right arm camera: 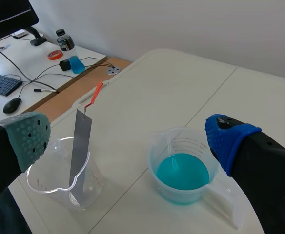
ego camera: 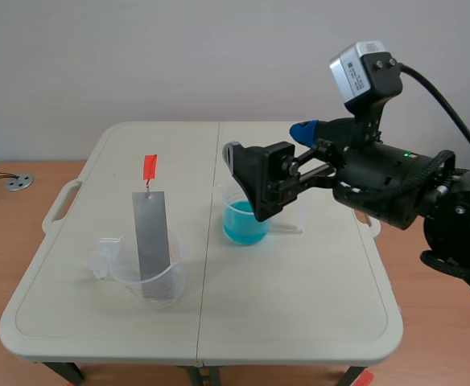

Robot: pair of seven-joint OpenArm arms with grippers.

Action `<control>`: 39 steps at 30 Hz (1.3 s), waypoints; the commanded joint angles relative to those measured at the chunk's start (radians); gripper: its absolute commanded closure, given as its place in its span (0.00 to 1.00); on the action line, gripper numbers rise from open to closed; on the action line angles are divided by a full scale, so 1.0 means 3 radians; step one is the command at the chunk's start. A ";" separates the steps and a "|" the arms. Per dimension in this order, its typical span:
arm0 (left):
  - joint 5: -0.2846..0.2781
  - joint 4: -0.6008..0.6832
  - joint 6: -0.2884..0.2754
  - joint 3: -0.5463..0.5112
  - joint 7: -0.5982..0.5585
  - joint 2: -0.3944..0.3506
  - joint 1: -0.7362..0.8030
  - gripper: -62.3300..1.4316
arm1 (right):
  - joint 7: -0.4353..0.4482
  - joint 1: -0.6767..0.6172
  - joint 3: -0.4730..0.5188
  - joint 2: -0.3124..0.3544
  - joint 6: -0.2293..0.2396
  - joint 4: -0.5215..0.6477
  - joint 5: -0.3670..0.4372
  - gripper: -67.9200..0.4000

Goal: Hold the metal plate by the orange handle, dip it into the blue solution, take it out and point at it, then put the plate back in the beaker on the left.
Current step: 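Lift the metal plate out of the left beaker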

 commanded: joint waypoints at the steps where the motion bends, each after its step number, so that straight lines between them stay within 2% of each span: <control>1: -0.0020 0.0042 -0.0008 0.0039 -0.0032 -0.0001 0.0000 0.93 | 0.0009 0.0140 -0.0038 -0.0039 -0.0006 -0.0023 0.0039 0.02; 10: -0.0018 0.0042 -0.0015 0.0188 -0.0033 -0.0001 0.0000 0.93 | -0.0074 0.0609 -0.0378 -0.0362 -0.0006 -0.0631 0.0186 0.02; 18: -0.0019 0.0042 -0.0017 0.0188 -0.0034 -0.0001 -0.0003 0.93 | -0.0109 0.0969 -0.0570 -0.0632 -0.0005 -0.1144 0.0188 0.02; 26: -0.0019 0.0042 -0.0037 0.0188 -0.0036 0.0000 -0.0010 0.93 | -0.0312 0.1294 -0.0692 -0.0923 0.0071 -0.1574 0.0191 0.02; 30: -0.0019 0.0042 -0.0042 0.0188 -0.0036 0.0000 -0.0010 0.93 | -0.0459 0.1443 -0.0716 -0.1063 0.0072 -0.1794 0.0296 0.02; 32: -0.0019 0.0042 -0.0043 0.0188 -0.0034 0.0000 -0.0010 0.93 | -0.0526 0.1500 -0.0715 -0.1127 0.0122 -0.1882 0.0354 0.02; 39: -0.0019 0.0042 -0.0043 0.0188 -0.0034 0.0000 -0.0010 0.93 | -0.0809 0.1643 -0.0718 -0.1280 0.0145 -0.1958 0.0420 0.02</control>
